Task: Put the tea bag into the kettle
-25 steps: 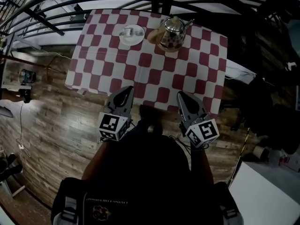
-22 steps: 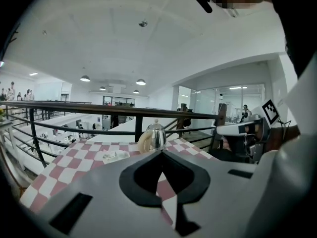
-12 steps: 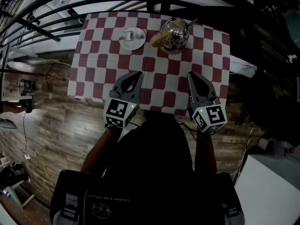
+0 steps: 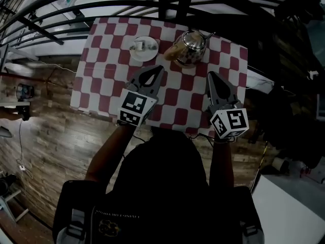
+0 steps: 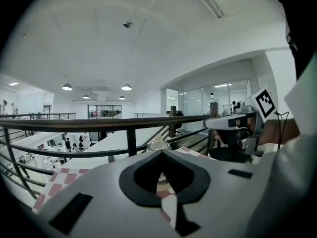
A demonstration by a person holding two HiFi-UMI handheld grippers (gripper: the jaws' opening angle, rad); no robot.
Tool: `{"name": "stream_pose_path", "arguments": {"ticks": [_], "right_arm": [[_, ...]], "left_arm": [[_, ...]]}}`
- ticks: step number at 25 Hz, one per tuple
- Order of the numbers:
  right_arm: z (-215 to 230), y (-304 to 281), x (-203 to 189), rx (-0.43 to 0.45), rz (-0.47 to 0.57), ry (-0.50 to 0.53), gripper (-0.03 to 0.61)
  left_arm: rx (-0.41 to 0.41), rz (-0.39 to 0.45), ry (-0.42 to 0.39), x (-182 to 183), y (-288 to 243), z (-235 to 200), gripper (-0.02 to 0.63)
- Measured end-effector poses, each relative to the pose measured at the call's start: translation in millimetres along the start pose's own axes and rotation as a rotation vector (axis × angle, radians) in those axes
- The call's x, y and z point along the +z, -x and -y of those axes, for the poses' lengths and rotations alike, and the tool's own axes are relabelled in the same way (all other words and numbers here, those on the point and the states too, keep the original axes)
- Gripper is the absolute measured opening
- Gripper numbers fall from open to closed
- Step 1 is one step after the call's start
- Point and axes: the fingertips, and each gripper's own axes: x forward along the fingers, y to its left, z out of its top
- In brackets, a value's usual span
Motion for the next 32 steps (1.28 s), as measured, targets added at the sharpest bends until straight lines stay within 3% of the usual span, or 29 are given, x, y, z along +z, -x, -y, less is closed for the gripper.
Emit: {"name": "stream_pose_path", "arguments": {"ticks": [6, 21, 26, 32], "right_arm": [[18.2, -23.7, 6.9, -0.035, 0.009, -0.014, 0.017], [52.2, -65.3, -3.0, -0.028, -0.017, -0.047, 0.017], [55.5, -83.7, -14.2, 0.007, -0.062, -0.032, 0.018], [68.1, -96.6, -17.3, 0.015, -0.076, -0.048, 0.045]], "left_arm": [[-0.004, -0.032, -0.016, 8.9, -32.2, -12.8, 0.005], [-0.07, -0.08, -0.075, 22.8, -129.7, -15.5, 0.009], [-0.128, -0.145, -0.067, 18.7, -166.2, -10.3, 0.174], [-0.153, -0.156, -0.08, 24.0, -183.8, -7.2, 0.192]]}}
